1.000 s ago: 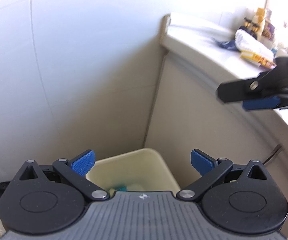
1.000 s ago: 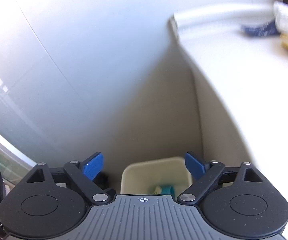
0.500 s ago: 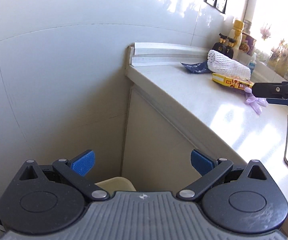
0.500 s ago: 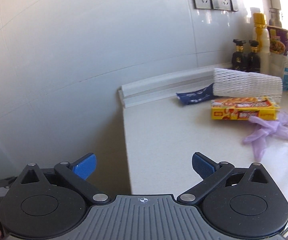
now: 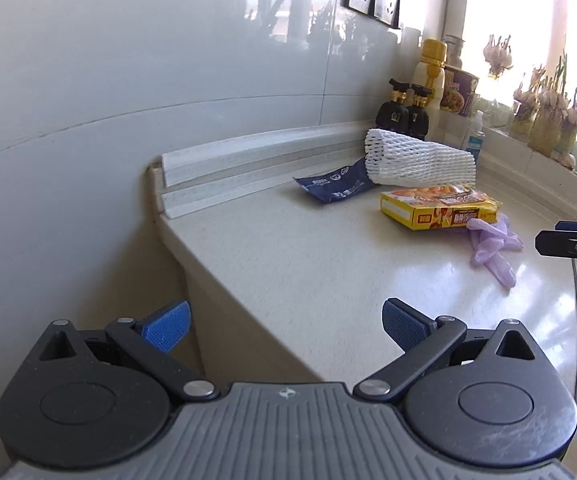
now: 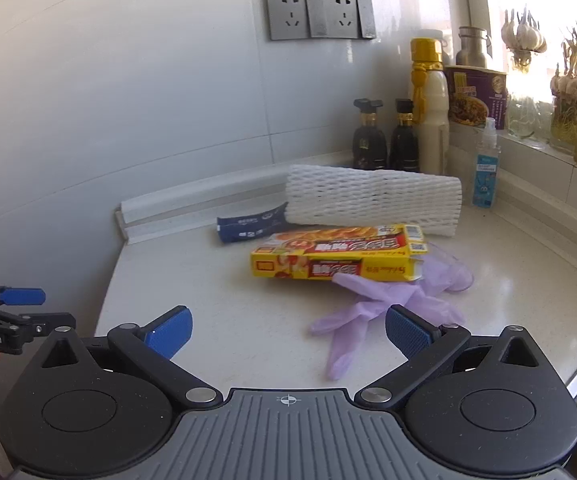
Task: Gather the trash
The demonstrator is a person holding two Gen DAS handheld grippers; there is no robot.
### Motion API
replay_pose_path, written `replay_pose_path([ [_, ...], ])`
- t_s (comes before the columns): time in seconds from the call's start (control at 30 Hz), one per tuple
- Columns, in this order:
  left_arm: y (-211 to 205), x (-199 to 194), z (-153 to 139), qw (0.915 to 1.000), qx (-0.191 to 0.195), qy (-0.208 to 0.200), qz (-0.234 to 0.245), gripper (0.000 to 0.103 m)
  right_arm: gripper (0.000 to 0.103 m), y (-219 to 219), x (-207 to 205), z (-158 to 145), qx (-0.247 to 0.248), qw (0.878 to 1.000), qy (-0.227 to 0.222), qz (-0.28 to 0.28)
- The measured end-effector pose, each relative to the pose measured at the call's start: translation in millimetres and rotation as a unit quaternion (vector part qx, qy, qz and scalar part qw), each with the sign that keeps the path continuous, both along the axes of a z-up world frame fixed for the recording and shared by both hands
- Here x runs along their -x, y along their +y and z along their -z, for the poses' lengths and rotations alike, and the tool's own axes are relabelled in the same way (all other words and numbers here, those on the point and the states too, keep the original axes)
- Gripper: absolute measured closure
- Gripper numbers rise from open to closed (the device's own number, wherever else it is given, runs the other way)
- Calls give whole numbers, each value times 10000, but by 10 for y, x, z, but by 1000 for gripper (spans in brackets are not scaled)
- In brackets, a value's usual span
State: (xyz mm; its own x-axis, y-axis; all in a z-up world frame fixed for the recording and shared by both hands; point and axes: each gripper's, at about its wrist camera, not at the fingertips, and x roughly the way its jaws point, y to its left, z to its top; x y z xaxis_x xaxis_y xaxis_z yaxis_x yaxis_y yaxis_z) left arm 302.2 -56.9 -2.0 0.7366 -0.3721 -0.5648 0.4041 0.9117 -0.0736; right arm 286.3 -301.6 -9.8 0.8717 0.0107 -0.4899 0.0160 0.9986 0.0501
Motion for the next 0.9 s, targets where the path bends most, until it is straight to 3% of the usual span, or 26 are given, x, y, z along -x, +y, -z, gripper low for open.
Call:
replay_pose_path([
  [0.17, -313, -412, 12, 9995, -195, -102, 214, 0, 0, -268, -337, -91, 212, 9995, -114, 178],
  [0.4, -608, -908, 73, 9972, -409, -269, 560, 1, 0, -651, -906, -159, 56, 9985, -219, 498],
  [0.67, -879, -1305, 130, 9906, -720, -391, 1092, 2, 0, -733, -1545, -104, 319, 9985, -51, 446],
  [0.9, -995, -1507, 155, 9827, -746, -559, 1599, 11, 0, -773, -1993, -66, 54, 9995, 140, 274],
])
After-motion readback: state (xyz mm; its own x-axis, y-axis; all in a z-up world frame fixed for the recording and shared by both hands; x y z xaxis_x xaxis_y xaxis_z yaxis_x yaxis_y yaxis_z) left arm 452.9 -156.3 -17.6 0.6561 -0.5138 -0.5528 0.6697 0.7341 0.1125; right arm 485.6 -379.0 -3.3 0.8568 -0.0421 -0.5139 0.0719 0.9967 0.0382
